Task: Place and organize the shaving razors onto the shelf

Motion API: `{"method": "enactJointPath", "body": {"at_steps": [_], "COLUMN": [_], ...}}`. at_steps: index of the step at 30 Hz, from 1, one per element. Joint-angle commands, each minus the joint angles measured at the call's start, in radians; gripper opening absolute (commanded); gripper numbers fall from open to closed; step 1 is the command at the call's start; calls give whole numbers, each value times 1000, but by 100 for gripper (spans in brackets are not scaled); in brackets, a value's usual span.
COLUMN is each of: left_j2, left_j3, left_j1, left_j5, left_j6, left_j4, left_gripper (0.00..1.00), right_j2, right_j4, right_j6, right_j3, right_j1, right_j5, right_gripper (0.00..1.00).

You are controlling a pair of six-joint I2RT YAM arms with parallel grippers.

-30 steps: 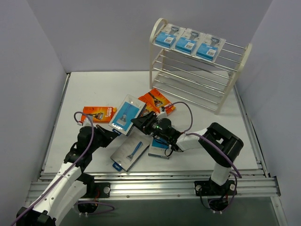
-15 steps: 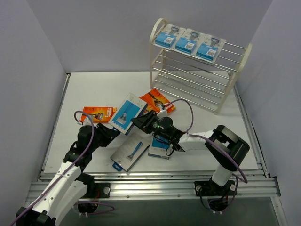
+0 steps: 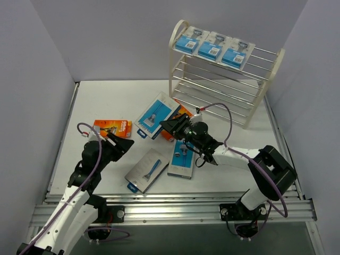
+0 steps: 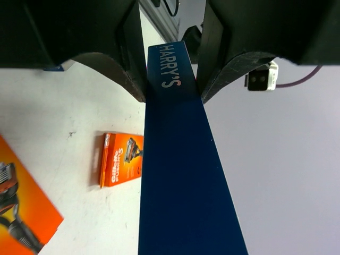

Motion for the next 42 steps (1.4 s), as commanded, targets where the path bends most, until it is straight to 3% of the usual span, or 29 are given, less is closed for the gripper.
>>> {"method": "enactJointPath", "body": {"at_steps": [1,5,8,14,17,27,34,42], "left_j2": [-34,-23,15,189,252,330,411,410], "left_j3": [3,-56,-121,-173,-173,-141,-146,-126], "left_j1": [18,22,30,30,30,29,27,29], "left_j5": [23,76,112,172,196,204,215,204], "left_j6": [20,-20,-83,-207,-234,-250,-292,-292], "left_j4": [185,438,714,1024,1104,1166,1265,1252], "left_gripper": [70,80,83,85,85,84,78,70], "right_j2": [-84,-114,-130,-134,-124,-84,-64,-32], "right_j4": [-16,-28,-27,-39,-16,78,121,176], "right_j6": [-42,-13,0,1,15,55,64,93], "right_j3": [50,41,48,88,91,70,79,64], "right_j1": [-27,-56,-64,-64,-60,-32,-20,3], "right_j5": [-17,-37,-54,-76,-85,-92,-106,-109], "right_gripper": [0,0,0,0,0,0,0,0]}}
